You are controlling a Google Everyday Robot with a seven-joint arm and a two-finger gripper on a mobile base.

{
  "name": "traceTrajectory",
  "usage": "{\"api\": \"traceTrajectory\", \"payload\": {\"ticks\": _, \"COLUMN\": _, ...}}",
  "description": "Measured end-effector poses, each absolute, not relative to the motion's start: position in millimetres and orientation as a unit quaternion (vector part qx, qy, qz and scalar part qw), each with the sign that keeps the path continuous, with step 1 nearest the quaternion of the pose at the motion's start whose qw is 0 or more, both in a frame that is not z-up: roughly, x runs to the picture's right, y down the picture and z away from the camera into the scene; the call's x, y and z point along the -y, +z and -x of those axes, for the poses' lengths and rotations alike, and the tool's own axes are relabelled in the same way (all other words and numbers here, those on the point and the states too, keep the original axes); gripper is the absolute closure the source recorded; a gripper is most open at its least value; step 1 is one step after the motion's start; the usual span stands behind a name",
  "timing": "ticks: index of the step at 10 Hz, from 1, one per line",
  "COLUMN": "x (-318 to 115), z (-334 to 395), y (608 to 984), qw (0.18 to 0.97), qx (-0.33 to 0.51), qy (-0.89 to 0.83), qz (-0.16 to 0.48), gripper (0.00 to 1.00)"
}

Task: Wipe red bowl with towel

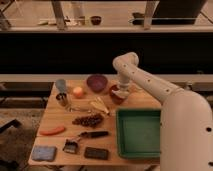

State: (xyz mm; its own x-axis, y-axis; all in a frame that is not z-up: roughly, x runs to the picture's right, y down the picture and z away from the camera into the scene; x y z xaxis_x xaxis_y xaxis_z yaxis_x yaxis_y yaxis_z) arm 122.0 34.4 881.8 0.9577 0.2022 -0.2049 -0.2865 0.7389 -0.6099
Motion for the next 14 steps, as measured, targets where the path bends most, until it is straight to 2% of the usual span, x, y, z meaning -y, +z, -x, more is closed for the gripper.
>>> {"api": "traceTrajectory", "payload": {"ticks": 8, "x": -7, "z": -104, "y": 902, "qw": 0.938, "qx": -0.070, "qy": 0.119, "qz": 0.317, "gripper": 1.00}}
{"api": "traceTrajectory", "payload": {"ticks": 14, "x": -21, "z": -58, "y": 906, "qw": 0.939, "qx": -0.043, "qy": 0.078, "qz": 0.332, "gripper": 1.00}}
